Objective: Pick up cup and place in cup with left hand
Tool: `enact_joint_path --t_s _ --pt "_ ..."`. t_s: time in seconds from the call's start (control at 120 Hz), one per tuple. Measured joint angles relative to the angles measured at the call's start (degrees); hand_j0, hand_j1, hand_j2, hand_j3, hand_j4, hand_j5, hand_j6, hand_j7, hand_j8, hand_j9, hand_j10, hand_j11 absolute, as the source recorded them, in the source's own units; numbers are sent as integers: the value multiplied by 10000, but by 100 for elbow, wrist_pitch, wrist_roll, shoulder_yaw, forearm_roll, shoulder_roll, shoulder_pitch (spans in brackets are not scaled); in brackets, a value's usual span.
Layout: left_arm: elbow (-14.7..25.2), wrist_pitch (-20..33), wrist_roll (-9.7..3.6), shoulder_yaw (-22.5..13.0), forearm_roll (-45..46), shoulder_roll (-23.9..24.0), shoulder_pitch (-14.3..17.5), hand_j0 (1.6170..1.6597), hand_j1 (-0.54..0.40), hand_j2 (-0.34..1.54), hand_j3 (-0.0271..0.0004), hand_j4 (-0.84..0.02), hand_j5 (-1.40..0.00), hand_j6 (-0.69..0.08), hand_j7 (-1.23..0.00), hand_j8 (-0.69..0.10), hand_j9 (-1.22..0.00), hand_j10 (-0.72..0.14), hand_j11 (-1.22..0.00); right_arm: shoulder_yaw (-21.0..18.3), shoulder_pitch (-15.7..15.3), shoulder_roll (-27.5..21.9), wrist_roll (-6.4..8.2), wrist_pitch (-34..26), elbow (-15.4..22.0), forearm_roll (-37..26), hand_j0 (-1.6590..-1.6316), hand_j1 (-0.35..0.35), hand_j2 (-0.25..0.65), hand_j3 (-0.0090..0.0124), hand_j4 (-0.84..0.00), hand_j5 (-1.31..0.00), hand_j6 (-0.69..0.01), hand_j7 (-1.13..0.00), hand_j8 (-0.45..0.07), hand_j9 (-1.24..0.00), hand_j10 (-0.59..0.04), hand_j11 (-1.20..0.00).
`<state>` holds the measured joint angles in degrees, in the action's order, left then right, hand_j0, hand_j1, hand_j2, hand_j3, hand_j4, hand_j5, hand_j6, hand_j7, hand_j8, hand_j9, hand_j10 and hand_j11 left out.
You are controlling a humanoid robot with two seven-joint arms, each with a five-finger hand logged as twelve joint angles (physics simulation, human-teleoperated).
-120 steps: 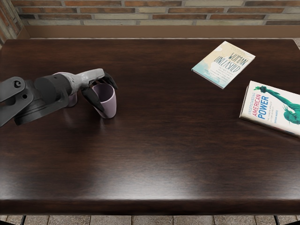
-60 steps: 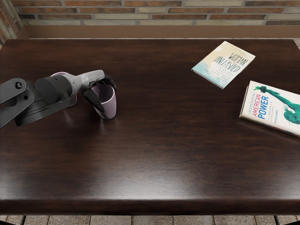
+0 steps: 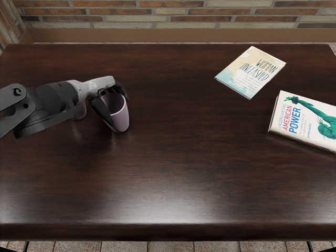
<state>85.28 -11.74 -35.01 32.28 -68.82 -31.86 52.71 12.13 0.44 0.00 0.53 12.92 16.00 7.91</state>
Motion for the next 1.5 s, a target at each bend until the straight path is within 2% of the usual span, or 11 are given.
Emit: enact_joint_path --t_s 0.258,0.467,0.542,0.617,0.675,0.817,0.833,0.842,0.95,1.142,1.5 --pt "4 -50 -1 2 82 -235 502 16539 -520 542 0 -5647 -6775 -3432 -6853 -2932 -6614 -4055 -6741 0 0 0 0 0 0 0 -16581 -3489 -3 0 0 0 5 0 3 0 2 0" --pt "1 -92 1 3 134 -465 826 16549 -825 1154 0 -5441 -6917 -3467 -6895 -3024 -6743 -4219 -6758 0 0 0 0 0 0 0 -16581 -3489 -3 0 0 1 5 0 4 0 3 0" --pt "0 -103 1 3 137 -602 935 16553 -1132 1657 0 -5110 -6970 -3126 -6908 -2791 -6746 -4028 -6771 0 0 0 0 0 0 0 -16581 -3489 -3 0 0 0 5 0 4 0 2 0" --pt "-1 -111 0 2 149 -681 980 16557 -1426 2307 0 -4830 -7065 -3074 -6952 -2536 -6773 -3840 -6782 0 0 0 0 0 0 0 -16581 -3489 -3 0 0 1 5 0 4 0 3 0" --pt "-1 -121 1 3 138 -754 1035 16559 -1425 2195 0 -4902 -6970 -3163 -6846 -2865 -6735 -3990 -6769 0 0 0 0 0 0 0 -16581 -3489 -3 0 0 1 5 0 4 0 3 0" --pt "-1 -168 0 7 149 -887 1111 16558 -1776 2226 0 -4437 -7075 -2836 -6955 -2524 -6801 -3732 -6797 0 0 0 0 0 0 0 -16581 -3489 -2 0 0 1 5 0 4 0 3 0" --pt "-2 -172 0 8 146 -907 1122 16554 -1689 1900 0 -4465 -7065 -2909 -6939 -2641 -6809 -3830 -6804 0 0 0 0 0 0 0 -16581 -3489 -2 0 0 1 5 0 4 0 3 0" --pt "-2 -175 0 9 144 -913 1125 16545 -1219 1200 0 -4306 -7088 -2747 -6949 -2518 -6827 -3864 -6821 0 0 0 0 0 0 0 -16581 -3489 -2 0 0 1 5 0 4 0 3 0" --pt "-2 -232 1 11 157 -1000 1150 16549 -1254 1468 0 -4563 -7073 -3353 -6827 -2931 -6808 -4241 -6813 0 0 0 0 0 0 0 -16581 -3489 -2 0 0 1 6 0 4 0 3 0" --pt "-8 -276 1 12 214 -1216 1196 16537 -1129 1165 0 -4678 -7194 -3158 -6879 -2821 -6858 -4225 -6879 0 0 0 0 0 0 0 -16581 -3489 -2 0 0 1 6 0 4 0 3 0" --pt "-76 -269 1 15 362 -1501 1193 16535 -1040 1152 0 -4836 -7135 -3397 -6863 -3057 -6872 -4427 -6898 0 0 0 0 0 0 0 -16581 -3489 -2 0 1 1 6 0 4 0 3 0"
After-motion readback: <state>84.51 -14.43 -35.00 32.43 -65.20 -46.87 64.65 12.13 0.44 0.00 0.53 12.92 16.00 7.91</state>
